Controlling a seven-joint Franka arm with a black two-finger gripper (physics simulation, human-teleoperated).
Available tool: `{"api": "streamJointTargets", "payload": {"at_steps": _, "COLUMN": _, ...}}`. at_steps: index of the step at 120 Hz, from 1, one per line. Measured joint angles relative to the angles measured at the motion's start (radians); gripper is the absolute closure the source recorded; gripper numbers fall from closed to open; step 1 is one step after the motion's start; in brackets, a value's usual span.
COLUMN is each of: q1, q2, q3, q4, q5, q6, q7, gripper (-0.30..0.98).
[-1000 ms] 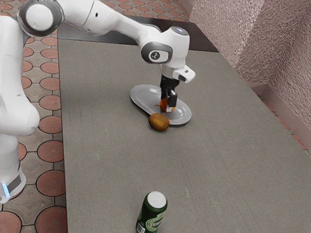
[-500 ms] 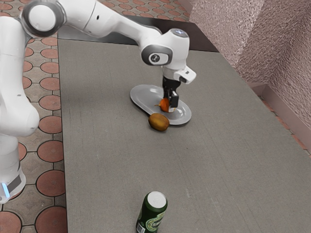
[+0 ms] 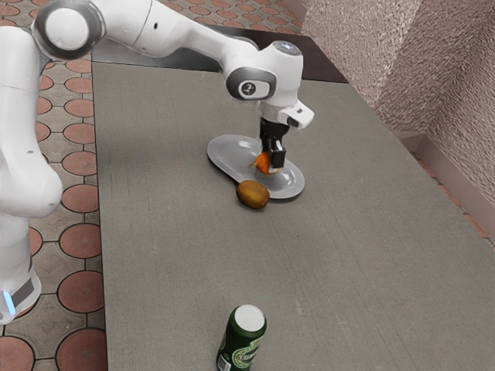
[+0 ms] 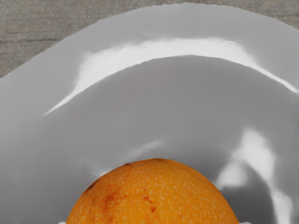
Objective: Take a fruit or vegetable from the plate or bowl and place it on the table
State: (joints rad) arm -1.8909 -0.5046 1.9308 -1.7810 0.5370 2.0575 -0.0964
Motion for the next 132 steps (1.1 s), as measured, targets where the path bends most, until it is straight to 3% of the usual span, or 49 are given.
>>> {"api": "streamJointTargets", "payload": {"at_steps": 17, "q1": -0.019, "q2": 0.025, "q3": -0.047, "q4": 0.089, "q5": 0.008, "q6": -0.07, "q7": -0.004, "gripper": 0.34}}
{"api": "streamJointTargets", "payload": {"at_steps": 33, "q1": -0.104, "q2": 0.023, "q3": -0.097, "q4": 0.141, "q5": 0.02, "q6": -0.132, "q7": -0.006, "gripper": 0.33}}
{"api": "streamJointTargets", "payload": {"at_steps": 77, "q1": -0.196, "q2": -0.005, "q3": -0.095, "q4": 0.157, "q5": 0.058, "q6": -0.167, "q7": -0.032, "gripper": 0.34}}
{"api": "streamJointTargets", "payload": {"at_steps": 96, "q1": -0.204, "q2": 0.044, "q3": -0.184, "q4": 0.216, "q5": 0.059, "q6": -0.243, "q7": -0.044, "gripper": 0.33}}
{"api": "streamJointTargets", "payload": {"at_steps": 132, "q1": -0.37, "q2": 0.023, "q3": -0.164, "q4": 0.174, "q5": 0.059, "q6": -0.267, "q7": -0.097, "gripper": 0.33}}
